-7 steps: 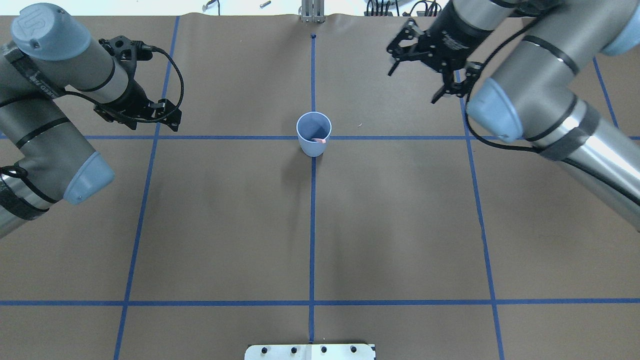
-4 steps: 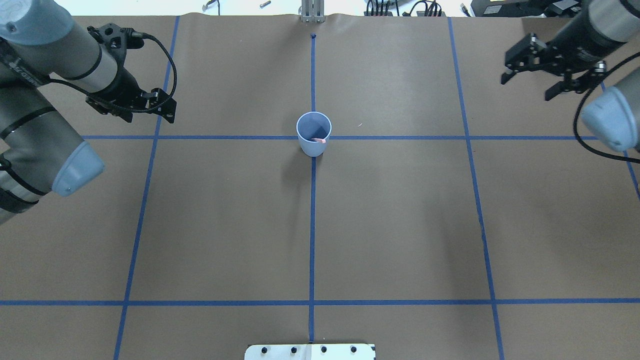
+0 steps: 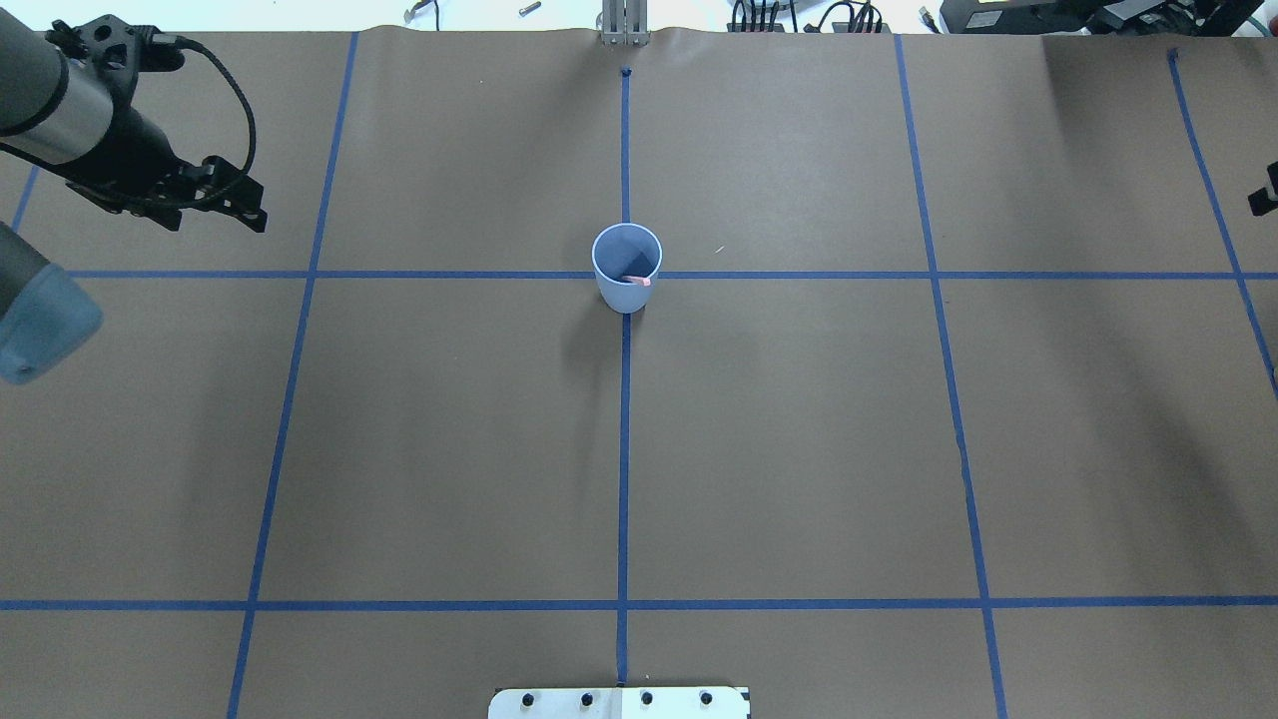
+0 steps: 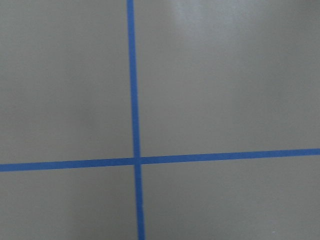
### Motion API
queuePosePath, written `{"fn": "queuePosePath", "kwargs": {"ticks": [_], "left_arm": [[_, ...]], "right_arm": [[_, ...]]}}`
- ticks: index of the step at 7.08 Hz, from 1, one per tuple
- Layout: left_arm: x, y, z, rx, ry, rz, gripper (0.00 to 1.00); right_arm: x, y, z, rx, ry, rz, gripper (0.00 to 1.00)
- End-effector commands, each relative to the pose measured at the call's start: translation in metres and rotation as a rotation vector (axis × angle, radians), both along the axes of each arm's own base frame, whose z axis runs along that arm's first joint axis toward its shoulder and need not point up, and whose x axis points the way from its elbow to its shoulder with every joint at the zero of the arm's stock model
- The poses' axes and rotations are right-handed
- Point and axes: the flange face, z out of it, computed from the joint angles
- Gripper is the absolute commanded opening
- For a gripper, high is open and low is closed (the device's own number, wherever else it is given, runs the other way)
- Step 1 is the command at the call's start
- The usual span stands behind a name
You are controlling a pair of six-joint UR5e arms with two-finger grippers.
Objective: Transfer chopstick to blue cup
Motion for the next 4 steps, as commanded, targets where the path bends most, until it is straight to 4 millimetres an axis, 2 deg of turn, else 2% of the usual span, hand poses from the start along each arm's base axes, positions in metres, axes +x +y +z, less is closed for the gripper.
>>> {"fn": "queuePosePath", "kwargs": {"ticks": [1,3,4], "left_arm": [[-0.026,-0.002,0.013,0.045,-0.023,0.014,0.98],[-0.052,-0.011,0.022,0.126,-0.069,0.070,0.98],[-0.081,-0.020,0.030,0.151,-0.116,0.106,0.98]], "right_arm": [[0.013,0.011,0.008,0.055,0.026,-0.040,1.00],[0.013,0.010,0.006,0.060,0.026,-0.040,1.00],[0.012,0.010,0.007,0.049,0.024,-0.035,1.00]]}}
